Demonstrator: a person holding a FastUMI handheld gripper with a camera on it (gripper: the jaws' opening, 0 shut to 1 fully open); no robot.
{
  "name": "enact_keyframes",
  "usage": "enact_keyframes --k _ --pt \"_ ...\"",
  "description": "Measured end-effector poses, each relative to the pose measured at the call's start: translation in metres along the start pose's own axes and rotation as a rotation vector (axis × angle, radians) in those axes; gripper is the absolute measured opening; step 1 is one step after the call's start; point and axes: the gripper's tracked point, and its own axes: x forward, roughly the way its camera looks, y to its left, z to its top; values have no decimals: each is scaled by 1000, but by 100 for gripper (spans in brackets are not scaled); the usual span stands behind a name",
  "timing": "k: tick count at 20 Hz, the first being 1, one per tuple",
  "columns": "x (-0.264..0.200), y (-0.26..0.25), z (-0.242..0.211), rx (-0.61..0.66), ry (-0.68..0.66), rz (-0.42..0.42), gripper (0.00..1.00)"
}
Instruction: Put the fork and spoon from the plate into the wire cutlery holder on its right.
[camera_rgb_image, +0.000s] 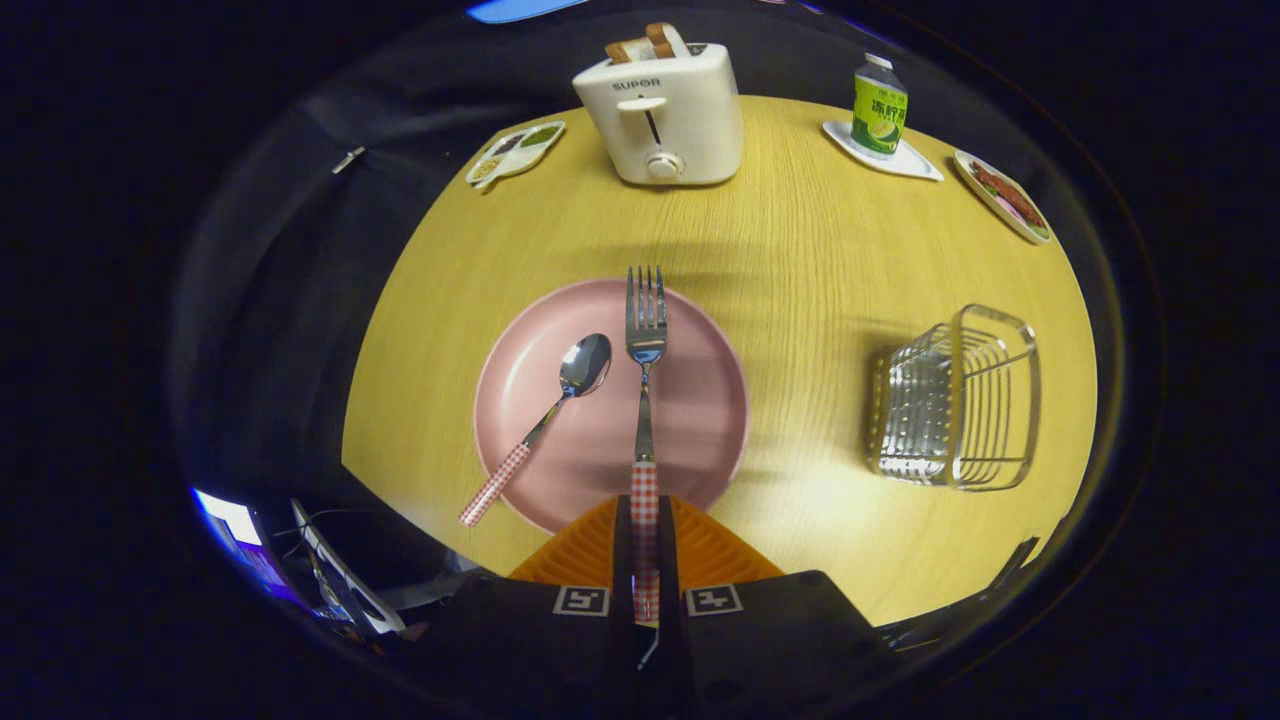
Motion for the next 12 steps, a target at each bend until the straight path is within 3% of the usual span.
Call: enact_keyframes --k 3,8,12 --pt "-50 -41 7 -123 8 -47 13" --pt "-114 -124 2 -190 103 -176 13" --pt "-128 -162 -26 -251 320 -203 13"
